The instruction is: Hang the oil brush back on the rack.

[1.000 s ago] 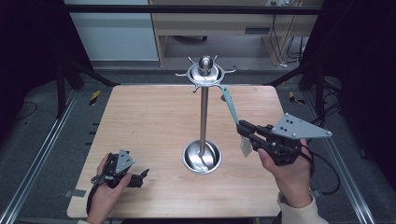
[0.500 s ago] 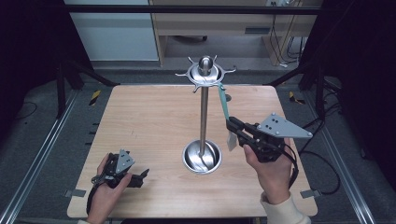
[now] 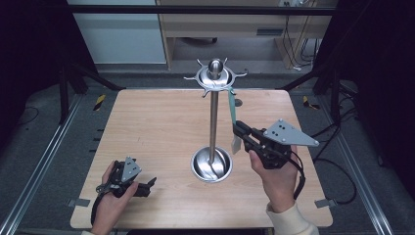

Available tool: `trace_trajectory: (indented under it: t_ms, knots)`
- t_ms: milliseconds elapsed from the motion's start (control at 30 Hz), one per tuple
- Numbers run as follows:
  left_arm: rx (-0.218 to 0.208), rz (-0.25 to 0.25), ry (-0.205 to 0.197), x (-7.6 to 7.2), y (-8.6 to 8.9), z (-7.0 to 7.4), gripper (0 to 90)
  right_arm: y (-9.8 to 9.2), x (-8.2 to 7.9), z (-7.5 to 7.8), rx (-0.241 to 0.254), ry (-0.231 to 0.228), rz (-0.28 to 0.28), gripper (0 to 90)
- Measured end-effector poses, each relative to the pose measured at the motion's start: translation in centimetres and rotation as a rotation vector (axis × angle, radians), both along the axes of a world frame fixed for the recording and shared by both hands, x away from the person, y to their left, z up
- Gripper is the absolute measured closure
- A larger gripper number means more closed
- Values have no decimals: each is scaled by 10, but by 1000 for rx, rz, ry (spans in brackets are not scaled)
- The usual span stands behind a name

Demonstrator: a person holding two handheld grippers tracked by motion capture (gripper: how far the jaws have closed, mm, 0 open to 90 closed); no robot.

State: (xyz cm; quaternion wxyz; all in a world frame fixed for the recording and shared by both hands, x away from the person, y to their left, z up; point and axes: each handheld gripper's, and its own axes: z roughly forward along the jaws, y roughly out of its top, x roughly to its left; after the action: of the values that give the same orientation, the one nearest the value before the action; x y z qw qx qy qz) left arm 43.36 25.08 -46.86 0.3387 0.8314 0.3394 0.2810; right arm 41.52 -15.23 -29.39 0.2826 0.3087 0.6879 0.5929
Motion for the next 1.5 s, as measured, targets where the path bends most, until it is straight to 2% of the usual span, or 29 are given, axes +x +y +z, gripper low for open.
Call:
trace_trajectory:
  t_ms: [200,233,267,367,600,867,1033,1133,1300,1333,1400,1433,1500]
  knots:
    - [-1,-1,1,0,0,0,35,2,3,-1,-4,-1,0,832]
    - [-1,-2,1,0,0,0,35,2,3,-1,-4,-1,1,843]
    - [-1,-2,1,0,0,0,36,2,3,-1,-5,-1,2,900]
    - [0,-1,-1,0,0,0,35,2,2,-1,6,-2,8,900]
    - [-1,-1,-1,0,0,0,35,3,1,2,-8,-12,9,900]
    - [-1,-2,-1,0,0,0,36,-4,-6,12,-28,-33,-29,887]
    - [0,-3,1,0,0,0,36,-9,-7,16,-55,-30,-58,812]
    - [0,-3,1,0,0,0,36,-11,-6,16,-66,-21,-75,731]
    - [0,-3,0,0,0,0,36,-15,-2,16,-77,-3,-117,547]
    - [-1,-2,-1,0,0,0,36,-15,-2,16,-77,-3,-117,547]
    - [1,-4,1,0,0,0,36,-18,2,15,-74,10,-133,477]
    - [0,-4,1,0,0,0,36,-18,2,15,-74,10,-133,477]
    - [-1,-3,-1,0,0,0,36,-22,4,14,-64,22,-150,422]
